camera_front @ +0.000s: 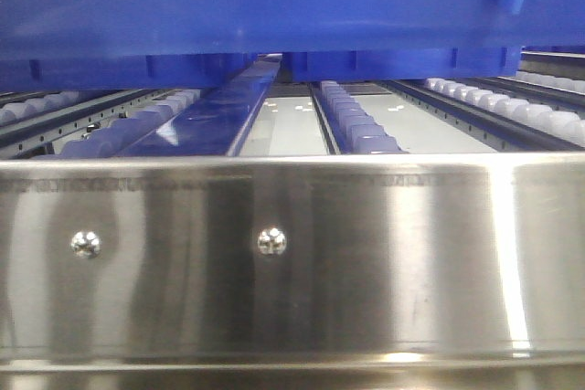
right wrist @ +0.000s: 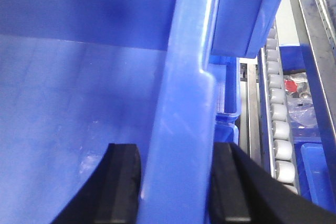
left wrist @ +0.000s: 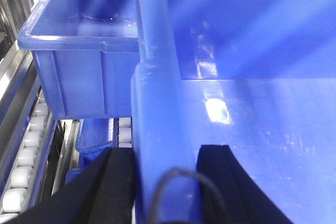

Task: Move blue bin to conveyor side
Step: 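Pull the held blue bin off the rack toward the robot, then turn the base away from the rack holding the bin with both grippers, then drive the base past the black chair toward the red-framed table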

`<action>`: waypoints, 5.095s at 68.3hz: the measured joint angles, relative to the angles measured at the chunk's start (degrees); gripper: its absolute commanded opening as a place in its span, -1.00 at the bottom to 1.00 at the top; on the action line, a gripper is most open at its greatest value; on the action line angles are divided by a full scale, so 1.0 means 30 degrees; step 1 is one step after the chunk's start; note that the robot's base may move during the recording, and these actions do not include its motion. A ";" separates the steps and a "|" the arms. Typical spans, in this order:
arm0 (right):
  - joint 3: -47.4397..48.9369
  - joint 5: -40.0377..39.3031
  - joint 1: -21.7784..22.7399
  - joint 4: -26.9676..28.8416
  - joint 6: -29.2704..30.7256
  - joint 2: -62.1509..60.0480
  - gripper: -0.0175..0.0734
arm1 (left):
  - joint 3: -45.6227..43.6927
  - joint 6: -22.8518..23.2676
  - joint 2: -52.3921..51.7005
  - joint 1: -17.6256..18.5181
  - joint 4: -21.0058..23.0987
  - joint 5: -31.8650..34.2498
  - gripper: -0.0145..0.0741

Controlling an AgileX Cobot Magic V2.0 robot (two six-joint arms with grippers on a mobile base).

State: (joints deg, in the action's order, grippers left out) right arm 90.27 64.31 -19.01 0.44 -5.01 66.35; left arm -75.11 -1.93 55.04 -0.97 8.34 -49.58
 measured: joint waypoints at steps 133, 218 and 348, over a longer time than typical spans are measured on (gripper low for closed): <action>0.0000 0.0000 0.0000 0.0000 0.0000 0.0000 -0.79 | 0.0000 0.0000 -0.0197 0.0000 -0.0041 0.0075 -0.67; 0.0000 0.0000 0.0000 0.0000 0.0000 0.0000 -0.79 | 0.0000 0.0000 -0.0197 0.0000 -0.0002 0.0075 -0.67; 0.0000 0.0000 0.0000 -0.0034 0.0000 -0.0118 -0.79 | 0.0000 0.0000 -0.0275 0.0000 0.0029 0.0075 -0.67</action>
State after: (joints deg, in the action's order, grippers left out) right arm 90.27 64.31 -19.01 0.34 -5.01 65.99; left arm -75.11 -1.93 54.21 -0.97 8.42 -49.36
